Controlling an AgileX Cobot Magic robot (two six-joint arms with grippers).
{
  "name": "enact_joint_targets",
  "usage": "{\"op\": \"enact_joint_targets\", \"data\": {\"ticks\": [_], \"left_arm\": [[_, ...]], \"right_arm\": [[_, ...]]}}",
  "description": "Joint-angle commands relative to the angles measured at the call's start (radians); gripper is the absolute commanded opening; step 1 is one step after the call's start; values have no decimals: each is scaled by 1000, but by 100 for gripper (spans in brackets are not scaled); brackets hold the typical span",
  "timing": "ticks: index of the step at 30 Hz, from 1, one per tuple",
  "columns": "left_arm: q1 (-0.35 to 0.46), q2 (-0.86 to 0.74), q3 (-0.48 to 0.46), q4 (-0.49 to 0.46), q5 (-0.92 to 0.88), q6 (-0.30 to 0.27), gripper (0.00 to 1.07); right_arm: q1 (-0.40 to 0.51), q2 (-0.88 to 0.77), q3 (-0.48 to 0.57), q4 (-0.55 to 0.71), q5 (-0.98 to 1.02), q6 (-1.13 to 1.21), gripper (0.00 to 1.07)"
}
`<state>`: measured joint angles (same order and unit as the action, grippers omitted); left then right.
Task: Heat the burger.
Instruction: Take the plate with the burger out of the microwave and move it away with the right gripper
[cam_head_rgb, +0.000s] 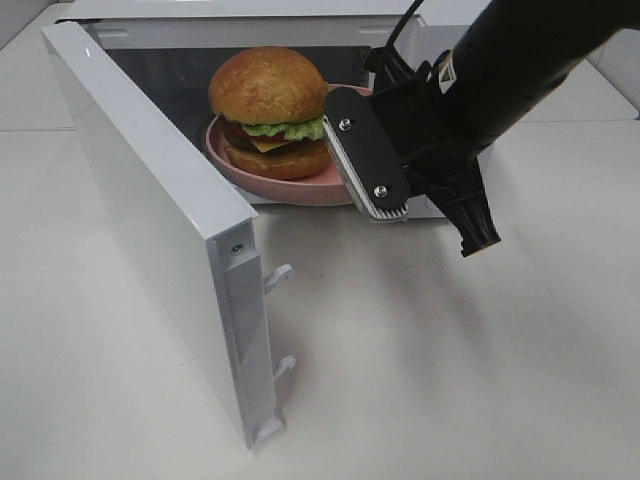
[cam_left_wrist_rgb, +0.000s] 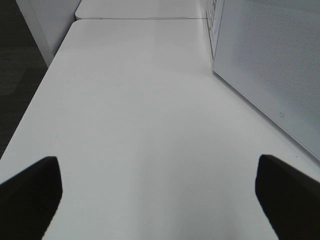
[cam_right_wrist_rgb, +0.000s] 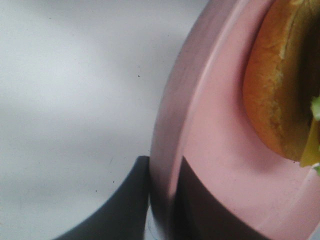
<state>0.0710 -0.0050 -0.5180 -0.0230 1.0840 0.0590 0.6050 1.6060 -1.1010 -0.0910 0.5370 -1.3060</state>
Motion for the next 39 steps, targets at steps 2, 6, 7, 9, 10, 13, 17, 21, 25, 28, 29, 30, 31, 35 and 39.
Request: {"op": "enact_joint_targets", "data": {"ticks": [2, 6, 7, 9, 10, 13, 17, 21, 25, 28, 29, 30, 31, 35, 39], "left_arm": [[5, -14, 0, -5, -13, 1, 98], [5, -14, 0, -5, -13, 1, 98], [5, -14, 0, -5, -13, 1, 98], [5, -14, 0, -5, -13, 1, 98], [5, -14, 0, -5, -13, 1, 98], [5, -14, 0, -5, -13, 1, 98], [5, -14, 0, -5, -13, 1, 98], [5, -14, 0, -5, -13, 1, 98], [5, -14, 0, -5, -13, 1, 98], [5, -14, 0, -5, -13, 1, 98], [5, -14, 0, -5, -13, 1, 98], [5, -14, 0, -5, -13, 1, 98], [5, -14, 0, -5, -13, 1, 98], [5, -14, 0, -5, -13, 1, 98], [5, -14, 0, -5, -13, 1, 98]], "right_arm": [[-17, -71, 49, -39, -121, 44, 0], [-17, -128, 119, -47, -130, 56, 0], [-17, -128, 119, -47, -130, 56, 0], [-17, -166, 164, -46, -132, 70, 0], [-17, -166, 164, -46, -132, 70, 0], [-17, -220, 218, -48, -132, 72, 0], [-17, -299, 287, -48, -131, 73, 0], [-17, -349, 328, -56, -128, 73, 0], [-17, -413, 383, -99, -107, 111, 0], [-17, -459, 416, -137, -82, 161, 0], [-17, -491, 439, -174, -66, 209, 0], [-17, -491, 439, -174, -66, 209, 0], [-17, -504, 447, -192, -57, 233, 0], [-17, -572, 476, -248, 27, 335, 0], [-17, -606, 476, -262, 85, 385, 0]]}}
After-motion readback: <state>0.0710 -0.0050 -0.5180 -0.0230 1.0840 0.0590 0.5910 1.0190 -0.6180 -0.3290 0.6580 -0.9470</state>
